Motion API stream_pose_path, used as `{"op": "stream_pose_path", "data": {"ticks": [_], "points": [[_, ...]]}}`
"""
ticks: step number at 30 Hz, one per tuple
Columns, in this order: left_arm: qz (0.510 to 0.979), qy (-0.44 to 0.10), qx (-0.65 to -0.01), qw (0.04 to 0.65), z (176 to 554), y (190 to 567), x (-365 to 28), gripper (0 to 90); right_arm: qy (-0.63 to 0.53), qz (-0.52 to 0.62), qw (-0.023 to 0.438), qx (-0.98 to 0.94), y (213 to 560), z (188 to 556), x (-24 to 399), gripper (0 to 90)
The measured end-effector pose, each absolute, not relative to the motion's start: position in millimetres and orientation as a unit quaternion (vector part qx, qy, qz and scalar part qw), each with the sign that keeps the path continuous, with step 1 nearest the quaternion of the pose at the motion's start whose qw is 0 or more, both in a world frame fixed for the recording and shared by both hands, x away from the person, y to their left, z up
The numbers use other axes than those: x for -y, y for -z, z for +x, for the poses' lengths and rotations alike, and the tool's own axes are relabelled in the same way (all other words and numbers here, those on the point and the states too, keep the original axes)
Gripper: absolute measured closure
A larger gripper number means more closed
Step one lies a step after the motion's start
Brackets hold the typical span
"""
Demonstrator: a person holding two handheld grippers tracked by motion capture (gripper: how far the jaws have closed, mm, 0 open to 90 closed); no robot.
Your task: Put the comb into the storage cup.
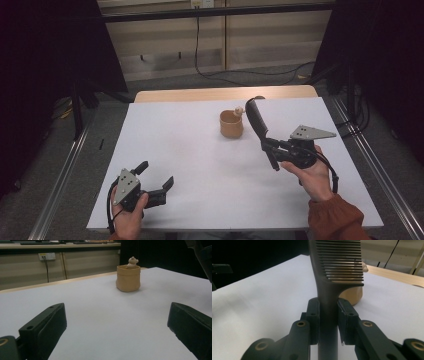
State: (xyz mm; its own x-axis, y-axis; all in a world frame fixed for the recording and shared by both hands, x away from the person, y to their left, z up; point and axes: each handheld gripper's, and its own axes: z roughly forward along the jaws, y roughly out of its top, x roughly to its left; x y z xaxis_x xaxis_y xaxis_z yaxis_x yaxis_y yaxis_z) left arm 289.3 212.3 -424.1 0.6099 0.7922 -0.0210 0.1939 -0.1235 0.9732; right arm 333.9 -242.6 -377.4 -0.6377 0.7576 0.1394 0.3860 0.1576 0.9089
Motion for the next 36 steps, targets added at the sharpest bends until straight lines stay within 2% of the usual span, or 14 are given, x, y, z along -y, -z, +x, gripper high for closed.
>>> {"op": "stream_pose_path", "data": {"ticks": [14,36], "points": [[0.702,-0.267,-0.352,0.559,289.4,424.6,-211.6,2.4,-0.573,0.354,0.219,-0.706,365.3,343.8,244.2,73.0],[0.698,-0.266,-0.353,0.564,289.5,424.7,-211.5,2.4,-0.604,0.352,0.215,-0.682,350.4,376.8,225.4,73.0]]}}
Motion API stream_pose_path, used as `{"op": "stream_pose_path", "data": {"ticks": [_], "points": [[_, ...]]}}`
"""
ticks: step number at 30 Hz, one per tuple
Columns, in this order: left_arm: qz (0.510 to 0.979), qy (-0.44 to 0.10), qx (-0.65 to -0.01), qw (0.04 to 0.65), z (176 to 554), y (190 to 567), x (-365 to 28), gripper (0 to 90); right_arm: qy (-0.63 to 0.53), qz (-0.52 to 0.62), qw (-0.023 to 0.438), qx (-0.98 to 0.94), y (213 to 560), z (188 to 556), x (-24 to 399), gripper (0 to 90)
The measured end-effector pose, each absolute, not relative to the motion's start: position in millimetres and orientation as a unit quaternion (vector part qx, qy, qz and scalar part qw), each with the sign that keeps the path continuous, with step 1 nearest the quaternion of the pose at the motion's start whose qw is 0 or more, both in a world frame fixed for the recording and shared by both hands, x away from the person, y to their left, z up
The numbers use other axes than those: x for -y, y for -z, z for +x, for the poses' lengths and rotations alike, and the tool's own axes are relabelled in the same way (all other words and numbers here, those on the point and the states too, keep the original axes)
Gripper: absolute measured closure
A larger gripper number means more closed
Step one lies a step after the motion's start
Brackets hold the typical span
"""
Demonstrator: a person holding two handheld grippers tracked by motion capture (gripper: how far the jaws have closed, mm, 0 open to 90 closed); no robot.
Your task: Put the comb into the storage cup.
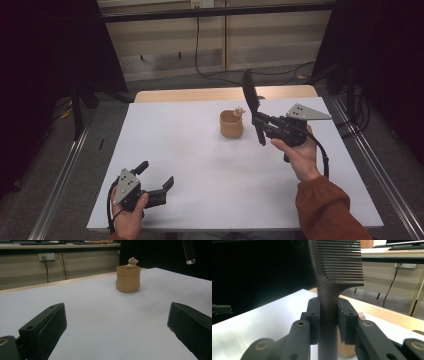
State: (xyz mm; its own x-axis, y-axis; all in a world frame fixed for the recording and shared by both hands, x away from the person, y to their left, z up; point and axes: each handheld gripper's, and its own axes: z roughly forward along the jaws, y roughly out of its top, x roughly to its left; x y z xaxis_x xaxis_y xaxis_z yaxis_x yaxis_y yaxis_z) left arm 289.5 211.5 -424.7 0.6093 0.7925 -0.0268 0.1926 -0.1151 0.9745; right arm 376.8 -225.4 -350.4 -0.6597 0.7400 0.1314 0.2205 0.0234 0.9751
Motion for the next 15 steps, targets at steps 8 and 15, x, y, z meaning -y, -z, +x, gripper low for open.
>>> {"op": "stream_pose_path", "data": {"ticks": [8,15], "points": [[0.699,-0.267,-0.351,0.563,289.5,424.5,-212.2,2.4,-0.608,0.362,0.215,-0.673,350.8,392.6,216.5,73.0],[0.697,-0.266,-0.352,0.565,289.1,424.3,-211.8,2.4,-0.615,0.357,0.222,-0.668,343.8,399.3,210.3,73.0]]}}
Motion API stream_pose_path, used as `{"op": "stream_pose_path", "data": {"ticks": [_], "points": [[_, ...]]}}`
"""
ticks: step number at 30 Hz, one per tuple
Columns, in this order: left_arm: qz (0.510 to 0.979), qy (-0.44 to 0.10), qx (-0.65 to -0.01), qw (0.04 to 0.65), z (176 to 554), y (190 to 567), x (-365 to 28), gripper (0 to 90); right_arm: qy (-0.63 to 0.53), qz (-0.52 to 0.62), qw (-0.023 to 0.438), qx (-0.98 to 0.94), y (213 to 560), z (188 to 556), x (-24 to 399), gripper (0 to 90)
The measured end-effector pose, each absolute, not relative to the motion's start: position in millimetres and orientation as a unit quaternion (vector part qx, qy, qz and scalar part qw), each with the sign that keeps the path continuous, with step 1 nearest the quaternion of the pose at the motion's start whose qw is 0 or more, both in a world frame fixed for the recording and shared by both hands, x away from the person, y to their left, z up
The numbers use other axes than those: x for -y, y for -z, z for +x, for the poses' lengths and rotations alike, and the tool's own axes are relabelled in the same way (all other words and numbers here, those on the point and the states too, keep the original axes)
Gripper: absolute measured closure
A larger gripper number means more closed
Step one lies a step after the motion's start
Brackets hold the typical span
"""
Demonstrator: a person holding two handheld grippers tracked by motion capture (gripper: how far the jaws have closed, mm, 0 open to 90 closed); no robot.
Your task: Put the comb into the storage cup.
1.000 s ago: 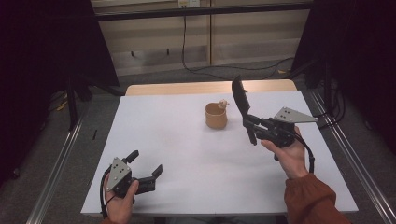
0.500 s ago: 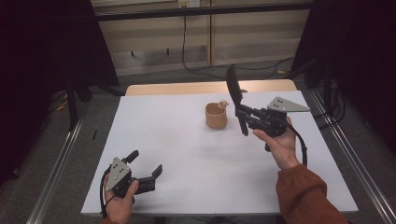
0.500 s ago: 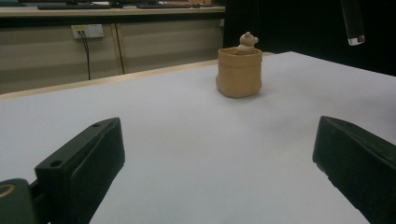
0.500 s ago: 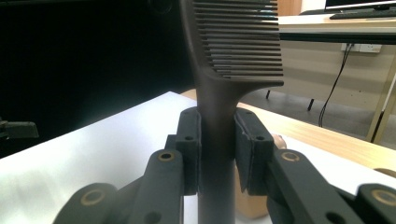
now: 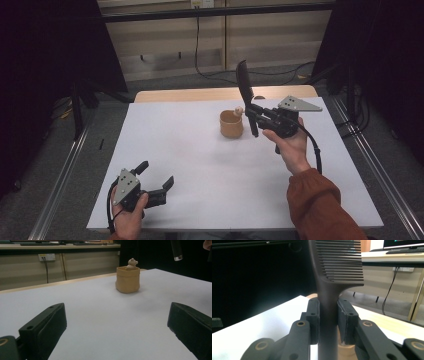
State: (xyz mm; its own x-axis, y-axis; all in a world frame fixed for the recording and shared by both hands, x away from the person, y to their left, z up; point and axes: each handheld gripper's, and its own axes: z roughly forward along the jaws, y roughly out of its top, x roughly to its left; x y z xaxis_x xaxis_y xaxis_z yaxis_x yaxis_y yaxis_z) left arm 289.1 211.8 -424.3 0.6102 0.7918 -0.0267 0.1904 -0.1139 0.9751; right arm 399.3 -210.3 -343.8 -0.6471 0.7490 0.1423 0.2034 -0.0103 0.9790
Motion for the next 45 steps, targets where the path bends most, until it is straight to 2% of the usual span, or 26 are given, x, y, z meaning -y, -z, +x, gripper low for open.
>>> {"op": "stream_pose_path", "data": {"ticks": [22,37,45], "points": [[0.686,-0.263,-0.362,0.574,289.6,423.7,-213.0,2.9,-0.617,0.348,0.216,-0.672,334.2,432.8,189.0,73.0],[0.686,-0.267,-0.359,0.573,290.7,424.0,-214.5,2.6,-0.606,0.352,0.229,-0.676,328.9,455.6,181.6,73.0],[0.686,-0.266,-0.359,0.574,291.1,424.2,-214.5,2.6,-0.599,0.358,0.224,-0.681,336.5,468.9,172.7,72.9]]}}
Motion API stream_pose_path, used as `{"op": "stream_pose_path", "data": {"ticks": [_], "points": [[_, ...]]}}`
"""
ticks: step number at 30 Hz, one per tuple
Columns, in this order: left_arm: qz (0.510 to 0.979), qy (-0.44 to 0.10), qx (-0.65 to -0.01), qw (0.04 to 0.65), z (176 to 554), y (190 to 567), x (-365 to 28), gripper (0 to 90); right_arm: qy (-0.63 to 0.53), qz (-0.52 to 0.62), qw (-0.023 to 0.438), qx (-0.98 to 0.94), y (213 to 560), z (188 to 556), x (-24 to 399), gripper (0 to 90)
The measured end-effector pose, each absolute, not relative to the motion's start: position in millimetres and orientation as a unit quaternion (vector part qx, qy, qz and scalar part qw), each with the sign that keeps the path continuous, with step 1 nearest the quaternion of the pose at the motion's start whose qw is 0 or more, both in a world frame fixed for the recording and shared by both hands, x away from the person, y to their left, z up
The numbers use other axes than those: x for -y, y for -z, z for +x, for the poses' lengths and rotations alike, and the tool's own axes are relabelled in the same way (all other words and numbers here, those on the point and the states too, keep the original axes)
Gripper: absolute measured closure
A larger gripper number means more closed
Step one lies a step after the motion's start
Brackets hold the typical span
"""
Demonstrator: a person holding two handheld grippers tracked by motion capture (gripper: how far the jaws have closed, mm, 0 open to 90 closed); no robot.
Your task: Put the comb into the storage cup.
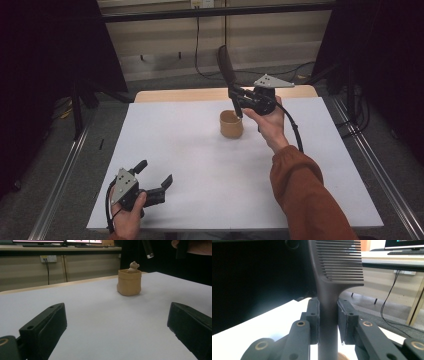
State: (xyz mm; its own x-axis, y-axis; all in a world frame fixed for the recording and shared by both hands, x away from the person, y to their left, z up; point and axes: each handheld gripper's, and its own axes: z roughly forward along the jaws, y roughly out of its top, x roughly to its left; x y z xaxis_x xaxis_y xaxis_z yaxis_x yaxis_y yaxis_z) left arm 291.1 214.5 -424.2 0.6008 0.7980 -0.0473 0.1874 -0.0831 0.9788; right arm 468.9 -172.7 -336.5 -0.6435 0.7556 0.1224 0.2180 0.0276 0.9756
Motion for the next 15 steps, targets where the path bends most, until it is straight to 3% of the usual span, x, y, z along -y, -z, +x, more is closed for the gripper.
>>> {"op": "stream_pose_path", "data": {"ticks": [15], "points": [[0.689,-0.265,-0.354,0.574,291.0,424.1,-213.7,2.6,-0.594,0.358,0.23,-0.683,352.2,486.5,161.5,72.9]]}}
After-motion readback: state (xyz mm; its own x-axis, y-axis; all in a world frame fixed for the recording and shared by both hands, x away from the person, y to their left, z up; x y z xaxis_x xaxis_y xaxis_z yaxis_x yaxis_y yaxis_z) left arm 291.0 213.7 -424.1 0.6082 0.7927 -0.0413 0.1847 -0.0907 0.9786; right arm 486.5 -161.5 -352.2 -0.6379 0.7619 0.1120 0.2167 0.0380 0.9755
